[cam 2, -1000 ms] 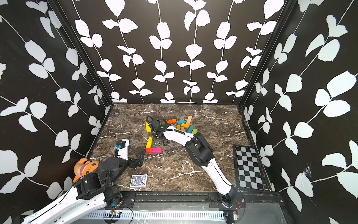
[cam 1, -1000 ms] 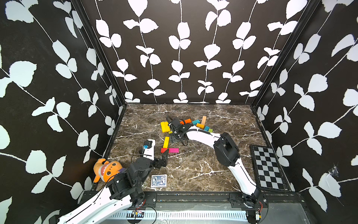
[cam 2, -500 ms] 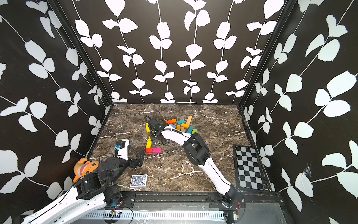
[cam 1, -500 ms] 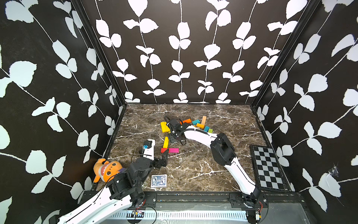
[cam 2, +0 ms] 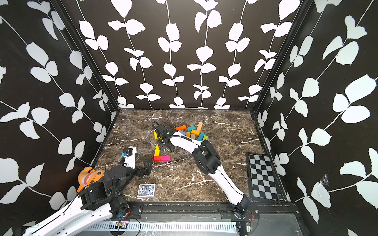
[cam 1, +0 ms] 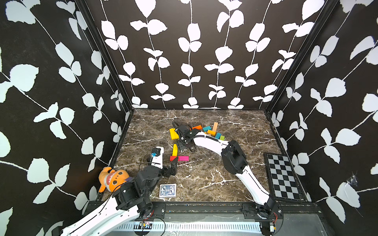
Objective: Assemble the letter h with building blocks
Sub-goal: Adjust the building block at the center of the board.
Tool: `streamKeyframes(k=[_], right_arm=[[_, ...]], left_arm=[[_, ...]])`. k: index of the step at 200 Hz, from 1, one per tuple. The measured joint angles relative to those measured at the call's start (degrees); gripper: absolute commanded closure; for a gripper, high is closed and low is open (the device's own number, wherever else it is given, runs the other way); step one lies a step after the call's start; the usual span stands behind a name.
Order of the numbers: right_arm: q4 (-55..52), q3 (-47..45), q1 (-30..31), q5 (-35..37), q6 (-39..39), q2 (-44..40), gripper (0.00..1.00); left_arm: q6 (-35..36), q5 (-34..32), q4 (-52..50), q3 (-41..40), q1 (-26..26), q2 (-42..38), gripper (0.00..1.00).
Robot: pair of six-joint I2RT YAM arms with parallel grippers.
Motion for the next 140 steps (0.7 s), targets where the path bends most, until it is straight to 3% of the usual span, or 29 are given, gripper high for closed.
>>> streamKeyframes(k=[140], right_arm=[[1.6,-7.3,0.7,3.1,-2.2,-4.0,0.24]], left_arm=[[0.0,-0.1,0.0,0.0,0.0,1.1,0.01]])
